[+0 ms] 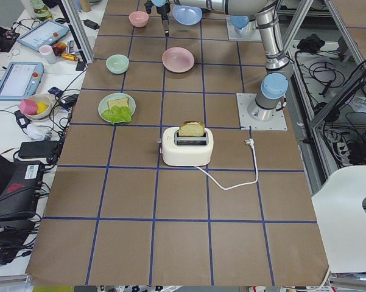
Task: Stack three plates with pink and blue
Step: 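Raise the left gripper away from the stack toward the green bowl, then slide the blue plate onto the stack with the right gripper while the left moves away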
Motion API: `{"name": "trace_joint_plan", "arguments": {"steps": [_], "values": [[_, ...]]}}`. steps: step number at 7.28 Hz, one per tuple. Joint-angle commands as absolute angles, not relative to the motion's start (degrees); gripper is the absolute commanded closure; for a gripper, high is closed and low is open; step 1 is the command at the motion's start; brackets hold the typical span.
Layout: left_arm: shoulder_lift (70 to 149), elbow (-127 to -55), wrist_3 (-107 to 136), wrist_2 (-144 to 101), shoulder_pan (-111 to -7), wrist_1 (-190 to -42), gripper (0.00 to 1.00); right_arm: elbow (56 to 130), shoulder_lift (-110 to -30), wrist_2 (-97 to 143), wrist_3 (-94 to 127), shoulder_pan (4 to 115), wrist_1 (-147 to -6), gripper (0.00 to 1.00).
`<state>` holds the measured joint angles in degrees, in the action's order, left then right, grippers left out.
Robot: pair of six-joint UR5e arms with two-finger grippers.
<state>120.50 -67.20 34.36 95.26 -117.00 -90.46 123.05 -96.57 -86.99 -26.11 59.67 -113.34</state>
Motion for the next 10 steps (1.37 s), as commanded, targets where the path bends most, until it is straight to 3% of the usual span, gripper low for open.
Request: {"name": "trace_joint_plan", "arguments": {"steps": [1,5,10], "values": [[114.55,-67.67,27.90,95.36,-113.57,-91.57,0.00,123.92,-100.35,-83.68,-22.17,62.47,-111.89,1.00],[106.80,-68.20,12.60,95.45,-105.84,-96.84,0.00,123.05,-98.19,-83.41,-3.31,76.52,-111.44,1.00],[101.08,-68.29,2.57,94.83,-97.49,-100.28,0.00,110.49,-85.10,-83.49,21.03,95.15,-114.42,1.00]]}}
